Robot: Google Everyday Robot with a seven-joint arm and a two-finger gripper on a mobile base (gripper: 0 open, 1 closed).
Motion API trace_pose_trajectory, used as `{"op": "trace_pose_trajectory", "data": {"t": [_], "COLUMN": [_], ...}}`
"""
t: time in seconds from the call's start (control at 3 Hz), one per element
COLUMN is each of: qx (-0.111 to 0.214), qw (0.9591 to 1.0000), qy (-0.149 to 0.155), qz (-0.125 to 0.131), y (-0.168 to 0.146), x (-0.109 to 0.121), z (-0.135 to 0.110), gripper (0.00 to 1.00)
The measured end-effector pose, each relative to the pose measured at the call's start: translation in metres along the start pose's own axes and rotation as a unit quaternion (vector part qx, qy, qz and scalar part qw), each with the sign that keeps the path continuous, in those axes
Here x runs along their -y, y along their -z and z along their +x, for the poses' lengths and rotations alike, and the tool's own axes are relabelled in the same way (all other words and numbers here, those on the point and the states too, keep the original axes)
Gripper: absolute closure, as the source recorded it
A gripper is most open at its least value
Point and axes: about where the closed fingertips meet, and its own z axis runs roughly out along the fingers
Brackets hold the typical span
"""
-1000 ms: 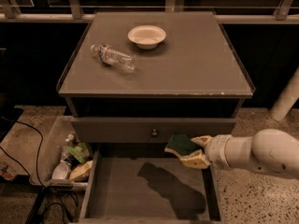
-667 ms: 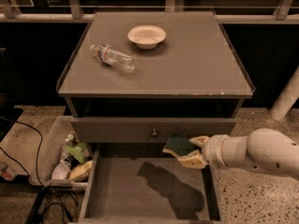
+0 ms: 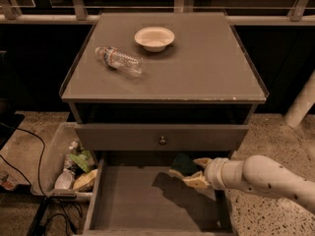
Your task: Place sponge into middle drawer
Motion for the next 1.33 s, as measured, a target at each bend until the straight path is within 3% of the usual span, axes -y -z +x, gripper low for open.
{"op": "trace_pose_trajectory", "data": {"t": [0.33,0.67,1.33], "qx": [0.016,0.010,-0.031], "qw": [0.9996,0.9990,0.9969], "qy": [0.013,0.022,0.016], "qz": [-0.018,-0.039,-0.071], "y": [-0.036,-0.074,-0.138], "x": [0.001,0.000,0.001], "z": [0.036,0.066,0.109], "gripper": [1.00,1.00,1.00]}}
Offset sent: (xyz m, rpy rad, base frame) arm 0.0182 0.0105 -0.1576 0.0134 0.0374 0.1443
